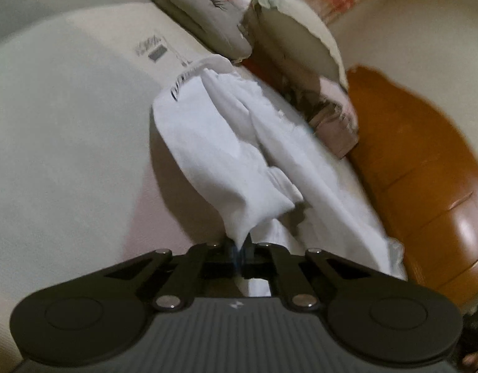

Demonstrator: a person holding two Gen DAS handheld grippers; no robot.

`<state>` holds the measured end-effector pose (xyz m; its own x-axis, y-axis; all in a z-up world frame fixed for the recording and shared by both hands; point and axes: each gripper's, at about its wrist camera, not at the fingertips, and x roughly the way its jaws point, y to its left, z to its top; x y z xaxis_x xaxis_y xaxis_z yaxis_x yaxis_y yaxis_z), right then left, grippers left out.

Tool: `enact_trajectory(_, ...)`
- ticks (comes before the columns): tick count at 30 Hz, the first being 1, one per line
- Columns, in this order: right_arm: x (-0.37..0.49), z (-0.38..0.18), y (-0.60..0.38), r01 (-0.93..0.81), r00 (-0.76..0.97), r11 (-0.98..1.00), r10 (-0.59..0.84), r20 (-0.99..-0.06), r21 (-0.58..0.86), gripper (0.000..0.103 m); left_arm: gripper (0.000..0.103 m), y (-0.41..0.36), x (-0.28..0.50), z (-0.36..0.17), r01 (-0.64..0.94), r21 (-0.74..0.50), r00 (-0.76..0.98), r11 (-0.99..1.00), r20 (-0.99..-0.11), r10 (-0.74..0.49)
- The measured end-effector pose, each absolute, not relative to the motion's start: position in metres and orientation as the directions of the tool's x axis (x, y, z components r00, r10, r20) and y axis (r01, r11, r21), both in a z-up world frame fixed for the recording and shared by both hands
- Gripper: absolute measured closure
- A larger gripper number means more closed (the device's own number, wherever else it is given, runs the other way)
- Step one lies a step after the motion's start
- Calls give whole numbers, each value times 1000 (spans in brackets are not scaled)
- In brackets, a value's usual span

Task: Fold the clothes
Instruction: 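Grasp the shirt sleeve with the left tool and pull it outward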

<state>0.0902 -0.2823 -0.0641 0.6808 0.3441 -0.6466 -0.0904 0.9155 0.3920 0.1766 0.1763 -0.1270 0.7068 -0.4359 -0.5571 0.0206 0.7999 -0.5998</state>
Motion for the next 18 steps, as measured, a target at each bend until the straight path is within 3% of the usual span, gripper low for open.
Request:
enact_trajectory(8,91,-59,-283,-78,691,920,327,-645,384,3,100,233,190,-82,-54,-260,687,964,-710,-153)
enact_trajectory(18,96,-49,-274,-81,703,941,288,-650,329,3,100,294,227,-47,-138,68,650,988,-747,142)
